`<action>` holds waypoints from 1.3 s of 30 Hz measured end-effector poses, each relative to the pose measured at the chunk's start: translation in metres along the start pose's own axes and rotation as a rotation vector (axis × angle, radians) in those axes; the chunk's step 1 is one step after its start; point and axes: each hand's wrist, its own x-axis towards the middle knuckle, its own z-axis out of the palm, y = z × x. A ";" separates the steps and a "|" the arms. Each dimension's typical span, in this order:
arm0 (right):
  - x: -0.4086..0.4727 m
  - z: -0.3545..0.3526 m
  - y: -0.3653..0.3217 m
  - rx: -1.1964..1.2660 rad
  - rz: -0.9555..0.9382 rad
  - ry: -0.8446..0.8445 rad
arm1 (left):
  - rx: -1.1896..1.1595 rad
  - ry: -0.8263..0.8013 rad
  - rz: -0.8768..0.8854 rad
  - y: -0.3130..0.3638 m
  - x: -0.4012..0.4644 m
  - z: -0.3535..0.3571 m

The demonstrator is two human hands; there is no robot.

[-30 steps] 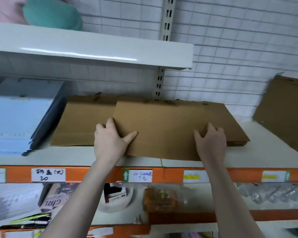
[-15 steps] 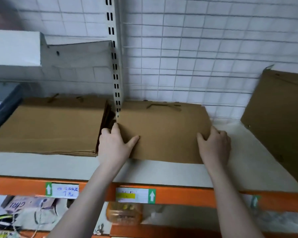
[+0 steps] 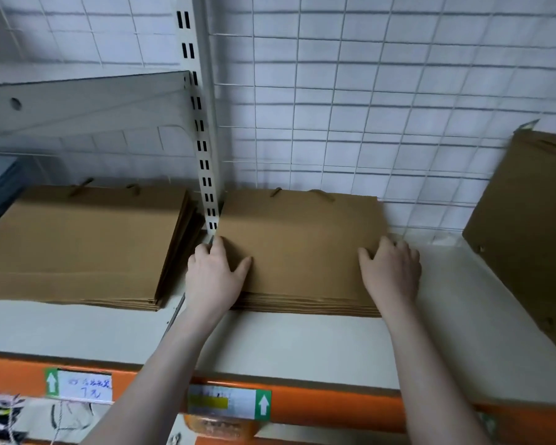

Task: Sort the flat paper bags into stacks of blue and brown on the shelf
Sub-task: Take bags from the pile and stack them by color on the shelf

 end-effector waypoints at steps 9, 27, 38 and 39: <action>-0.006 0.001 0.011 -0.006 -0.059 -0.005 | 0.005 0.100 0.001 0.004 -0.009 0.008; -0.102 0.027 -0.052 0.065 -0.341 0.080 | 0.177 0.352 0.135 -0.070 -0.040 -0.034; -0.262 0.056 -0.226 0.167 -0.603 -0.014 | 0.238 0.500 -0.091 -0.263 -0.095 -0.168; -0.282 0.058 -0.245 0.174 -0.621 -0.019 | 0.246 0.500 -0.117 -0.286 -0.102 -0.182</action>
